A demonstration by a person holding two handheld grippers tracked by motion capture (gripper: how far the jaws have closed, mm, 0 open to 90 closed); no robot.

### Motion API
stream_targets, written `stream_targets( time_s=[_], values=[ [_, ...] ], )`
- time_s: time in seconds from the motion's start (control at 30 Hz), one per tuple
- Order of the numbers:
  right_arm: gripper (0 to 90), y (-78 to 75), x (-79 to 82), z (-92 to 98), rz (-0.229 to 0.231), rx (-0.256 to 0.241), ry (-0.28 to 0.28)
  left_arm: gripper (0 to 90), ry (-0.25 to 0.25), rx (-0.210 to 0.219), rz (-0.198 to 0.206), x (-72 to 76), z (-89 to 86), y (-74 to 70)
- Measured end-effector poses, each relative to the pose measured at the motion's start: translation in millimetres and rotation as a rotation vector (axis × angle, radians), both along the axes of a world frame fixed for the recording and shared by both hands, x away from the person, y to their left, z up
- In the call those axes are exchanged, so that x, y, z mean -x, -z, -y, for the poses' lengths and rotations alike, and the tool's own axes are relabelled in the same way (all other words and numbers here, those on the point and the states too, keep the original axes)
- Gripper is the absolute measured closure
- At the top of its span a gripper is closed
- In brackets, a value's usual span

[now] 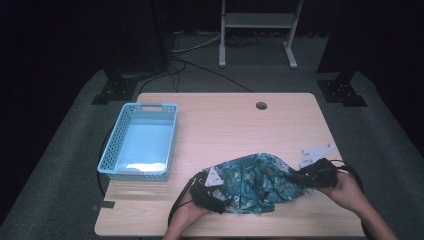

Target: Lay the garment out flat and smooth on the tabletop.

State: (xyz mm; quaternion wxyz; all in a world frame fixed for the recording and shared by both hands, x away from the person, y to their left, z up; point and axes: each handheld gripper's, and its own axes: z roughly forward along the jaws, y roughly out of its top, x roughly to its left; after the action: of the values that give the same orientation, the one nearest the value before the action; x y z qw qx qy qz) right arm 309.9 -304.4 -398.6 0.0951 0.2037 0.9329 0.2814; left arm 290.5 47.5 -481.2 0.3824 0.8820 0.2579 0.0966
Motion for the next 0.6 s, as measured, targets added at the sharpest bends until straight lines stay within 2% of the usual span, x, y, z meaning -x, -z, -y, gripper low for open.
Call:
stream_targets(
  time_s=[0.1,0.3,0.5,0.6],
  values=[
    [82.2,7.7,2.5,16.9,-0.018,0.004,0.039,11.1,0.0,-0.002,0.002,0.1,0.0,0.0],
    [80.1,33.1,4.4,45.4,-0.08,-0.012,0.105,11.1,0.002,-0.004,0.004,0.3,-0.2,0.1],
    [79.1,52.9,11.9,59.8,-0.111,-0.056,0.139,11.1,0.012,-0.013,0.003,-0.5,-1.3,-0.6],
    [79.1,60.2,14.3,63.5,-0.114,-0.097,0.153,11.1,0.014,-0.024,0.007,-1.8,-4.1,-0.9]
  ],
)
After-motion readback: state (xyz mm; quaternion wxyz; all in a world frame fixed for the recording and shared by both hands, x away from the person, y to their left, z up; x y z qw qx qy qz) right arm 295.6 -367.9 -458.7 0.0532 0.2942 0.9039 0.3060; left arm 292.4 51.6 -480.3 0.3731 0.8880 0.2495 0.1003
